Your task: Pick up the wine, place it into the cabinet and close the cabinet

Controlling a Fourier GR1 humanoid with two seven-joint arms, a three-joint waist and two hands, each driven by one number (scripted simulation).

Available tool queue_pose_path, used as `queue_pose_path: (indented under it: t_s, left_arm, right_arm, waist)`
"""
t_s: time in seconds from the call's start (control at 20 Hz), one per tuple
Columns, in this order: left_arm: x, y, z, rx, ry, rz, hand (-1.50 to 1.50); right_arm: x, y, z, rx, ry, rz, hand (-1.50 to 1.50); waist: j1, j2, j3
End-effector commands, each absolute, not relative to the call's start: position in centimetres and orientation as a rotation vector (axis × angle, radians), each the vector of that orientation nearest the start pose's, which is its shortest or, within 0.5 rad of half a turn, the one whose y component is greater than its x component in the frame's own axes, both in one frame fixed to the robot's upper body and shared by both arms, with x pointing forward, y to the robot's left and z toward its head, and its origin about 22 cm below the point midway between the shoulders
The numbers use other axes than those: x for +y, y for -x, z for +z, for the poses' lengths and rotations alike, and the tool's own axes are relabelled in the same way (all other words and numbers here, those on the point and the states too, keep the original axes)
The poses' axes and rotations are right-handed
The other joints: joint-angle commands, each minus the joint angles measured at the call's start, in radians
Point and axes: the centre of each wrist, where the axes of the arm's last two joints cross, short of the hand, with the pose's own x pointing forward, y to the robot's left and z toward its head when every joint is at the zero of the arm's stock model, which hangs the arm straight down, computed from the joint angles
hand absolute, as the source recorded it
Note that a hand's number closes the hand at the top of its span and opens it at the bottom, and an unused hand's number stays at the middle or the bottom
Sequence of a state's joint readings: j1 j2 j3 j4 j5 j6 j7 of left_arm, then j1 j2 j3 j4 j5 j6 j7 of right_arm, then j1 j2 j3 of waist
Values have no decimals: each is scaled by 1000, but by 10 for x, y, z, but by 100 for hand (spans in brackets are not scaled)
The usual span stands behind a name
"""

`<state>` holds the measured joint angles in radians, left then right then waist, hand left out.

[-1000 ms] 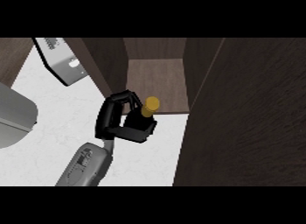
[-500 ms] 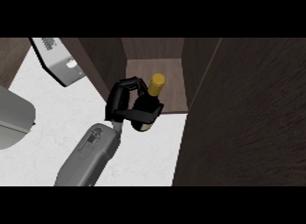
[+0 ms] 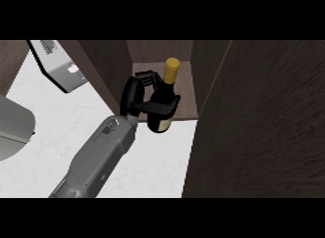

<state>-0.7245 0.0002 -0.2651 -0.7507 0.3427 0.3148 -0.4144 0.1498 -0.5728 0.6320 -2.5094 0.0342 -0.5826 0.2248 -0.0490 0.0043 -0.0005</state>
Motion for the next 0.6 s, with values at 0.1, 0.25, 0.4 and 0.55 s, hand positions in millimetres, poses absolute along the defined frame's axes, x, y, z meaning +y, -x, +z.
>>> queue_pose_path:
  t_s: [0.1,0.25,0.4,0.55]
  left_arm:
    - [91,-394,17,-1711,63,-140,150]
    - [89,-401,14,-1696,-39,-180,150]
    - [98,-403,3,-1661,-70,-129,150]
    - [100,-410,9,-1649,-74,-76,150]
  right_arm:
    - [-193,-75,197,-1949,-213,125,-150]
    - [-188,-86,189,-1953,-243,154,-150]
    - [-186,-78,189,-1954,-293,148,-150]
    - [-185,-81,181,-1952,-289,148,-150]
  waist:
    - [6,-1,0]
    - [-11,8,0]
    - [-45,15,-1]
    - [-51,19,-1]
